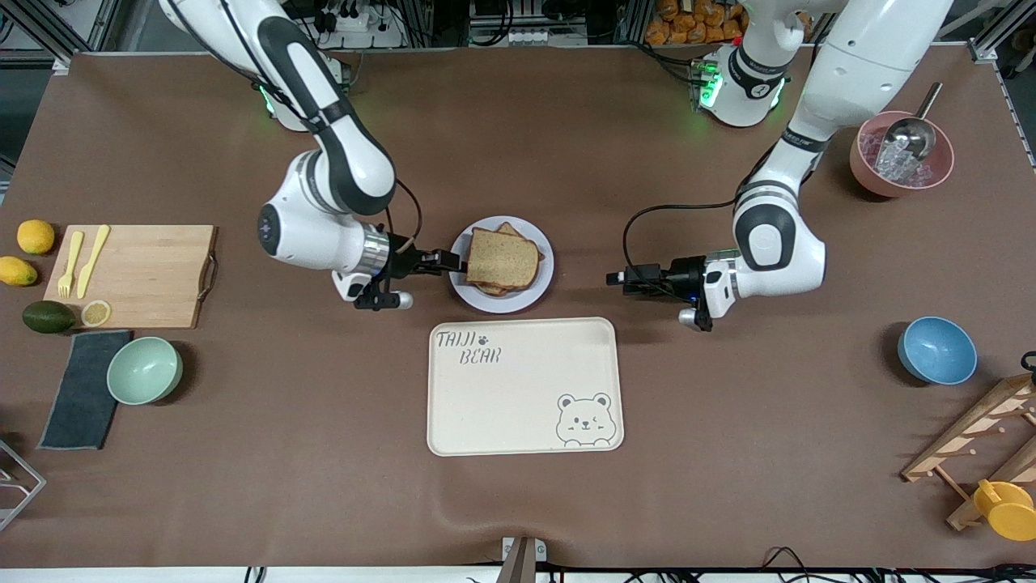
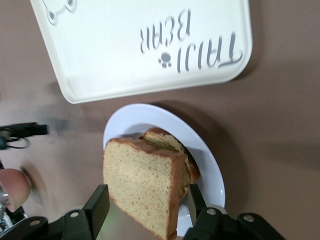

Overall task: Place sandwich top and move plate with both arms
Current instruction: 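Lay the bread slice on the egg while the left gripper approaches the plate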

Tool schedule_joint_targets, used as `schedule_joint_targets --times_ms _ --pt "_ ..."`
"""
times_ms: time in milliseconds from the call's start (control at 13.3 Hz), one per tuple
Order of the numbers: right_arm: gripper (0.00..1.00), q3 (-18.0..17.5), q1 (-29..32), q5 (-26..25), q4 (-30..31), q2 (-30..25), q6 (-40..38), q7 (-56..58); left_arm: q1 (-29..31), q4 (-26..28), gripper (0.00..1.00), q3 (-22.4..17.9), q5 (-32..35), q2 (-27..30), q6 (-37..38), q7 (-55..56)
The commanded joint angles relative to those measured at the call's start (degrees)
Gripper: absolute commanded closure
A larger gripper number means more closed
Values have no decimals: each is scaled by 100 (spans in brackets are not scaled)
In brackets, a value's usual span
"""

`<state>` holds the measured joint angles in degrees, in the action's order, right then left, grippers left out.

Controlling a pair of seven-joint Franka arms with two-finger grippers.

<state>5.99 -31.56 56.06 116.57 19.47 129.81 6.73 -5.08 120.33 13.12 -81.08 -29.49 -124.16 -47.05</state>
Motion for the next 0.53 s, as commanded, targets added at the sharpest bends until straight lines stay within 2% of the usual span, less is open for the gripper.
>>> schedule_joint_targets --times_ms 0,75,150,225,300,450 --pt "25 393 115 -394 -344 -49 -718 -260 -134 17 0 94 -573 -197 -82 -731" --pt "15 377 333 -551 -432 -49 -825 -304 -116 8 0 112 -776 -407 -56 -1249" --pt "12 368 666 -753 -581 -5 -1061 -296 -116 -18 1 147 -961 -592 -38 -1698" --pt "8 368 913 -946 -739 12 -1290 -296 -134 -53 4 156 -1058 -706 -38 -1990" --pt "0 351 1141 -1166 -810 4 -1388 -287 -134 -71 9 165 -1077 -734 -29 -2062" --pt "0 350 1424 -1693 -925 -40 -1476 -243 -64 -62 17 287 -1077 -716 67 -2072"
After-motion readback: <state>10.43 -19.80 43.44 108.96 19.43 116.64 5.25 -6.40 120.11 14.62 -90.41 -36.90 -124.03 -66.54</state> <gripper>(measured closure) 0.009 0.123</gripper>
